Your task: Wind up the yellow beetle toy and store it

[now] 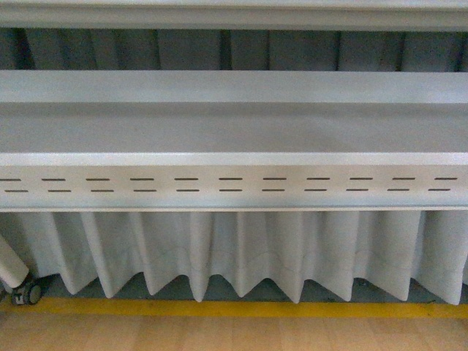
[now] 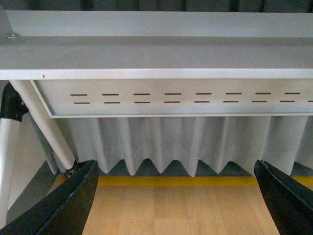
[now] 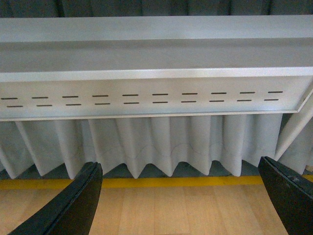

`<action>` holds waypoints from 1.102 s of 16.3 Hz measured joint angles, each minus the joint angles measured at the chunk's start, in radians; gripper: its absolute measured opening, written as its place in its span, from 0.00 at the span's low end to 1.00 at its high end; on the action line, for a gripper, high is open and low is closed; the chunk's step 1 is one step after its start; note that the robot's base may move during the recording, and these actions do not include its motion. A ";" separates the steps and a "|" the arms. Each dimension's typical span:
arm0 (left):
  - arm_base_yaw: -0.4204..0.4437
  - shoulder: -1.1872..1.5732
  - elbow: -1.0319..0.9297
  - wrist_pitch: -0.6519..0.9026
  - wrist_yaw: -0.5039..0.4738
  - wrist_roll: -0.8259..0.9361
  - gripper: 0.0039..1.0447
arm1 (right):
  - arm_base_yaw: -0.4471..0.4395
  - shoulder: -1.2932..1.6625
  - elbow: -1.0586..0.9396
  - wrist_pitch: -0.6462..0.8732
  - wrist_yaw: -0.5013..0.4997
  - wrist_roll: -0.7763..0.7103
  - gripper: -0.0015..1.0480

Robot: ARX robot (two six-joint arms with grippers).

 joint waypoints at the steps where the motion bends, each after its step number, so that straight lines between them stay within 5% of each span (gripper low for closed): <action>1: 0.000 0.000 0.000 0.000 0.000 0.000 0.94 | 0.000 0.000 0.000 0.000 0.000 0.000 0.94; 18: 0.000 0.000 0.000 0.000 0.000 0.000 0.94 | 0.000 0.000 0.000 0.000 0.000 0.000 0.94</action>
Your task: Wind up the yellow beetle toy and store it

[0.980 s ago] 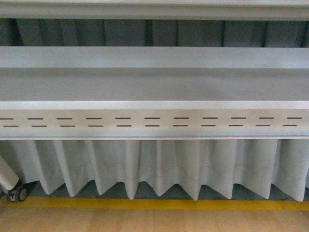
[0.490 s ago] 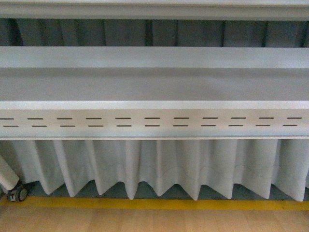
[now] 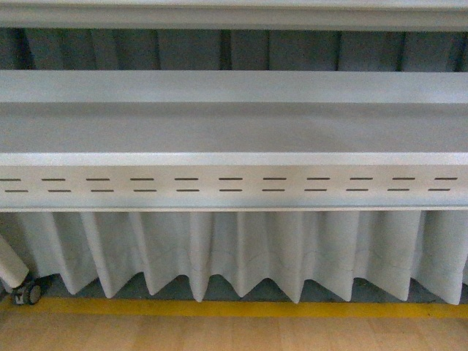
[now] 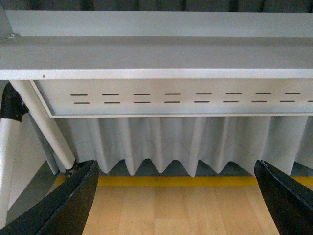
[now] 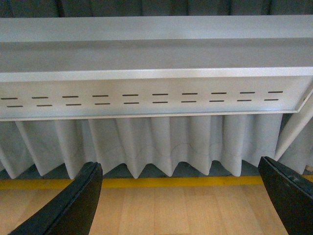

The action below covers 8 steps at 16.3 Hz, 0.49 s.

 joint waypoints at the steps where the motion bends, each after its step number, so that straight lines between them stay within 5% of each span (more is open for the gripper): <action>1: 0.000 0.000 0.000 0.000 0.000 0.000 0.94 | 0.000 0.000 0.000 0.000 0.000 0.000 0.94; 8: 0.000 0.000 0.000 -0.002 0.000 0.000 0.94 | 0.000 0.000 0.000 -0.002 0.000 0.000 0.94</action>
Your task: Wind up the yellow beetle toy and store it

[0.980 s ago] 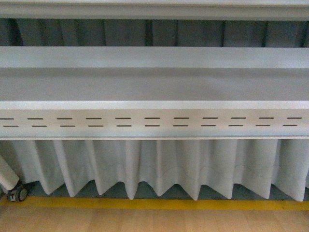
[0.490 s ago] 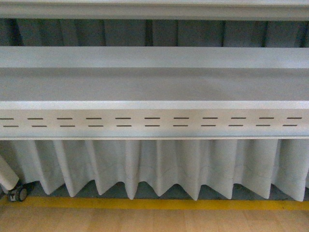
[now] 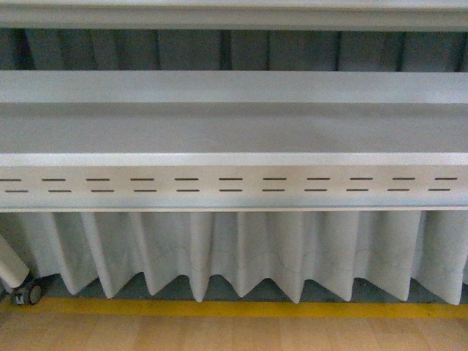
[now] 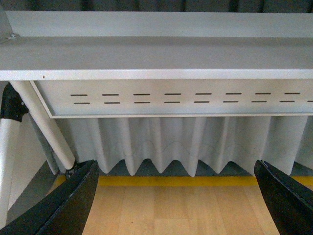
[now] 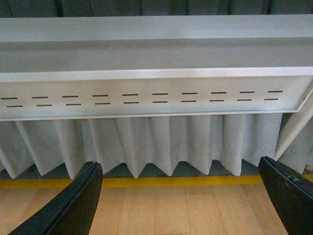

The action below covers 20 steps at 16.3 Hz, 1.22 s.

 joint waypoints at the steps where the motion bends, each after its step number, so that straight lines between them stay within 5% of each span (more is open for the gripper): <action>1: 0.000 0.000 0.000 0.000 0.000 0.000 0.94 | 0.000 0.000 0.000 0.000 0.000 0.000 0.94; 20: 0.000 0.000 0.000 0.004 0.000 0.000 0.94 | 0.000 0.000 0.000 0.002 -0.001 0.000 0.94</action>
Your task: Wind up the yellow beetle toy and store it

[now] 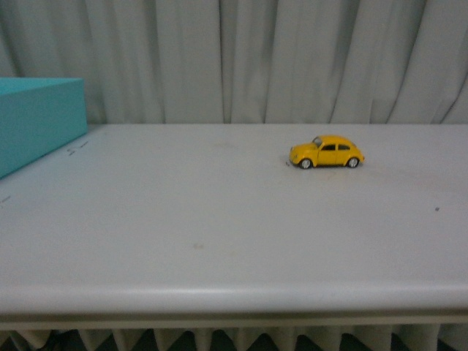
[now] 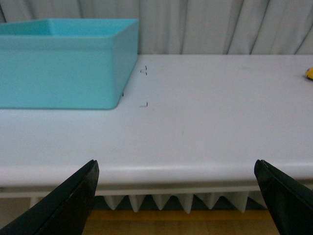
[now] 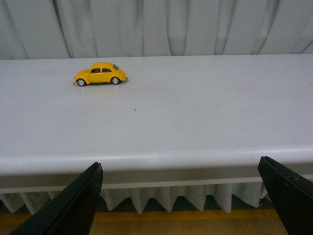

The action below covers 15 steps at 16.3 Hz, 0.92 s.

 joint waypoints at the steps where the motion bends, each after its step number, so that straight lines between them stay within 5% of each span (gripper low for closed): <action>1: 0.000 0.000 0.000 0.000 0.000 0.000 0.94 | 0.000 0.000 0.000 0.001 0.000 0.000 0.94; 15: 0.000 0.000 0.000 -0.001 0.000 0.000 0.94 | 0.000 0.001 0.000 0.000 0.000 0.001 0.94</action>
